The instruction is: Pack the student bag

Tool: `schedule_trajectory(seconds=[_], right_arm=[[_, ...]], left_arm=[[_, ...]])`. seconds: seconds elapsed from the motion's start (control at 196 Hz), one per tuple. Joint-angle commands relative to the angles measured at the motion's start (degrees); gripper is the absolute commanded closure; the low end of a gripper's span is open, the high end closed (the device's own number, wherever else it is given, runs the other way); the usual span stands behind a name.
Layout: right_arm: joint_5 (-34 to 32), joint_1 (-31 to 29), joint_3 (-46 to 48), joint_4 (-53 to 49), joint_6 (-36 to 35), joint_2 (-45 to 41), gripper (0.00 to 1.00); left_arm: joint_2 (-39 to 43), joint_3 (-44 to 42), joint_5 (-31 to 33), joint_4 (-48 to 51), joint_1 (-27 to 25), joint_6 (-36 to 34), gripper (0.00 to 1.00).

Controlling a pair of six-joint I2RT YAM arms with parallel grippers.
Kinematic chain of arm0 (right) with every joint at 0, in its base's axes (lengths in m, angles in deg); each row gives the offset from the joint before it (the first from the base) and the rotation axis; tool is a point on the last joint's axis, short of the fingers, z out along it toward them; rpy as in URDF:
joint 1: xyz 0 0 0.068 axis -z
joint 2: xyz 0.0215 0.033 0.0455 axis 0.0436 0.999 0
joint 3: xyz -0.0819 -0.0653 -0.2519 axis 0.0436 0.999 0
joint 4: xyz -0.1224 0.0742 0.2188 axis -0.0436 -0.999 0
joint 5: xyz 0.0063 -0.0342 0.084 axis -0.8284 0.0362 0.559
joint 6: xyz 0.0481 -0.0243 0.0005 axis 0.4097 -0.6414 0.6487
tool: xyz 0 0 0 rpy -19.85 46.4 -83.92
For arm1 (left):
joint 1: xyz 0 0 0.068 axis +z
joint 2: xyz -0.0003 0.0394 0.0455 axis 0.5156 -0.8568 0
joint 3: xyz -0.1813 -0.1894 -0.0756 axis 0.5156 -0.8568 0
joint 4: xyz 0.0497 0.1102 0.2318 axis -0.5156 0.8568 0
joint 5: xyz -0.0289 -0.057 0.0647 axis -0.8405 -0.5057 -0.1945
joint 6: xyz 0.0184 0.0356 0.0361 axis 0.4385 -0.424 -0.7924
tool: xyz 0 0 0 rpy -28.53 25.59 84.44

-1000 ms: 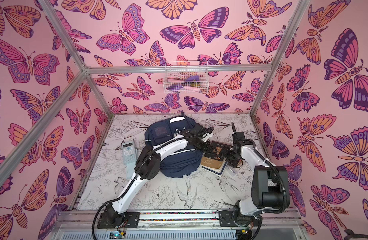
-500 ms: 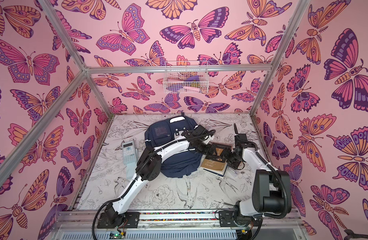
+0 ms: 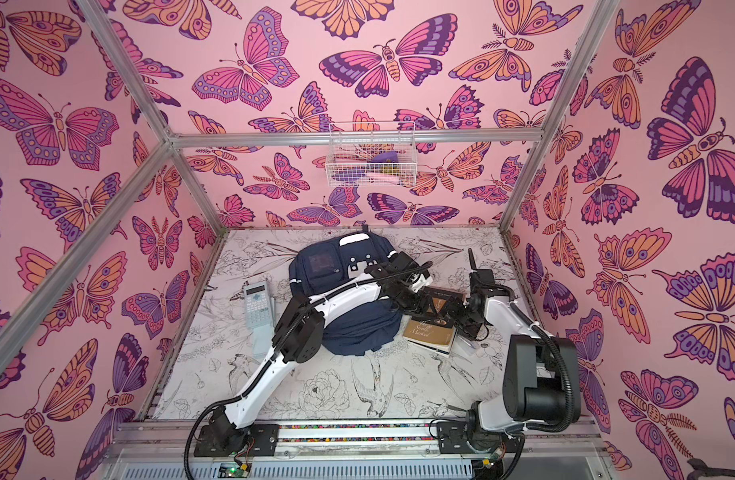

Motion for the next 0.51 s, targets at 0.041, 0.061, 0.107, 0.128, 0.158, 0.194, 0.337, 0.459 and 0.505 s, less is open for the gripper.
schedule_trajectory(seconds=[0.041, 0.061, 0.107, 0.128, 0.158, 0.194, 0.337, 0.459, 0.505], right_arm=[[7.31, 0.47, 2.39, 6.16, -0.8, -1.22, 0.17], [8.16, 0.51, 2.66, 6.76, -0.73, -1.4, 0.17], [10.17, 0.65, 3.22, 8.41, -0.45, -1.54, 0.17], [10.92, 0.72, 3.43, 8.95, -0.23, -1.6, 0.17], [11.61, 0.78, 3.64, 9.76, -0.08, -1.69, 0.17], [11.65, 0.82, 3.62, 9.62, 0.02, -1.85, 0.17], [9.31, 1.18, 2.62, 6.26, -1.26, -3.26, 0.16], [7.8, 1.18, 1.83, 3.79, -2.25, -3.67, 0.17], [7.32, 1.22, 1.58, 3.11, -2.33, -3.71, 0.18]], left_arm=[[-1.14, 0.47, -4.73, 0.9, -1.12, 1.49, 0.39], [-1.19, 0.45, -4.99, 0.73, -1.13, 1.52, 0.39], [-1.59, 0.5, -5.56, 0.36, -1.13, 1.9, 0.4], [-1.77, 0.5, -5.82, 0.18, -1.13, 2.16, 0.4], [-2.01, 0.5, -6.19, -0.01, -1.13, 2.34, 0.41], [-2.02, 0.39, -6.1, 0.06, -1.0, 2.37, 0.43], [2.63, -3.56, 0.66, 0.07, 0.39, 1.06, 0.3], [6.87, -6.41, 9.75, 0.66, 1.15, -3.2, 0.2], [7.54, -7.17, 13.84, 1.53, 1.24, -4.92, 0.16]])
